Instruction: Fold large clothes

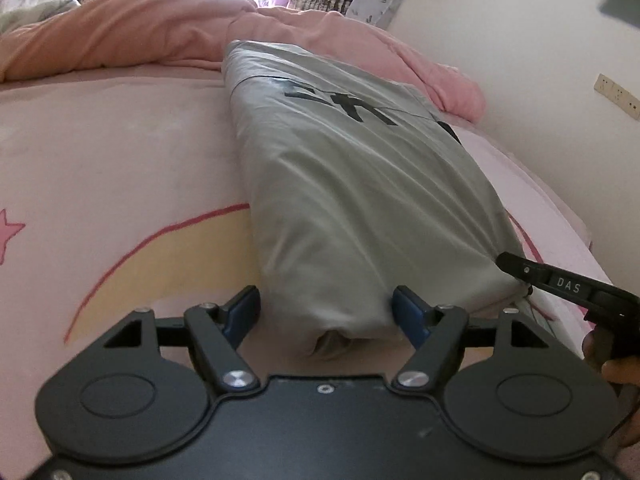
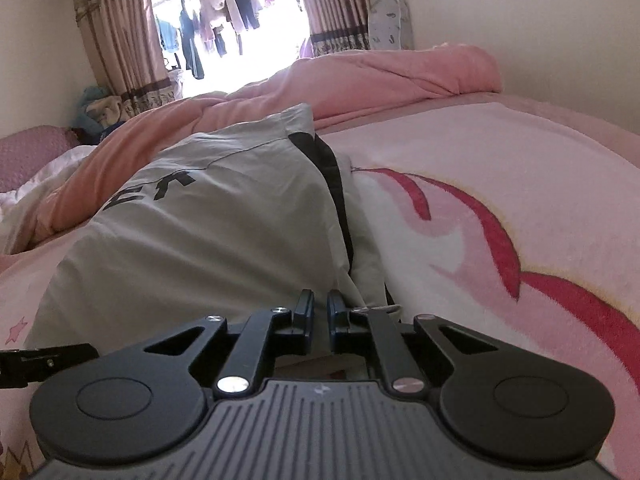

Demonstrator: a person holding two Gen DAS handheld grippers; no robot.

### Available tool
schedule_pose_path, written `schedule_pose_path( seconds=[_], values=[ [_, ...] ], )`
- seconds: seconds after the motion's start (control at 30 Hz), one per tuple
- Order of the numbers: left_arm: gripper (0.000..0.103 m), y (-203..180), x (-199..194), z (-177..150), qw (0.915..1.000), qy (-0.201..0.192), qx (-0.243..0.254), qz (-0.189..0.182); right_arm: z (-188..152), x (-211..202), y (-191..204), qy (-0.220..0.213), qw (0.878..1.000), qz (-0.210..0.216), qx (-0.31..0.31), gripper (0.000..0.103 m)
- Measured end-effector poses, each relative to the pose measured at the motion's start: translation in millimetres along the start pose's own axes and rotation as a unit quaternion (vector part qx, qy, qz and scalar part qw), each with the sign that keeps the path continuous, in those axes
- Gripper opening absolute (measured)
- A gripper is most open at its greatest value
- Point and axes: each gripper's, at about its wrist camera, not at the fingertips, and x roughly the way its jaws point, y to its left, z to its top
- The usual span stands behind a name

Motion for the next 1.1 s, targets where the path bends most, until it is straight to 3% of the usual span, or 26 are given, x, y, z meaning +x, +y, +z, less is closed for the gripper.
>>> schedule_pose_path(
  seconds=[0.1, 0.23, 0.37, 0.53, 0.63, 0.73, 0.87, 0.93, 1.0, 1.1],
  values=[
    [0.074, 4, -7, 11, 0.9998, 0.011, -0.017, 0.001, 0, -3, 0, 0.004, 1.000, 0.004, -0.001, 0.009],
    [0.070, -7, -48, 21, 0.9982, -0.045, 0.019, 0.036, 8, -14, 0, -0.007, 1.000, 0.004, 0.020, 0.017],
    [0.070, -17, -64, 33, 0.9966, -0.079, 0.023, -0.003, 14, -29, 9, -0.042, 0.999, 0.008, 0.011, 0.018],
    [0.069, -30, -33, 29, 0.9979, -0.041, 0.039, -0.031, 13, -15, 13, -0.015, 1.000, 0.002, 0.000, 0.018],
    [0.069, -30, -16, 19, 0.9985, -0.026, 0.046, -0.014, 6, -1, 5, 0.014, 1.000, 0.000, 0.013, 0.015],
    [0.070, -28, -6, 9, 0.9982, -0.023, 0.055, -0.005, -1, 4, 0, 0.010, 1.000, 0.002, 0.016, 0.009],
    [0.071, -30, -2, 9, 0.9963, -0.021, 0.084, 0.002, 3, 3, 0, 0.015, 1.000, 0.002, 0.004, 0.009],
    [0.071, -31, -7, 20, 0.9964, -0.010, 0.083, -0.012, 15, 0, 1, 0.026, 1.000, 0.007, -0.002, 0.016],
    [0.074, -24, -13, 39, 0.9972, -0.010, 0.066, -0.034, 33, -6, 0, 0.007, 1.000, 0.028, 0.003, 0.023],
    [0.074, -6, -23, 69, 0.9973, -0.045, 0.055, -0.018, 71, 4, -1, -0.021, 0.998, 0.053, -0.004, 0.039]
  ],
)
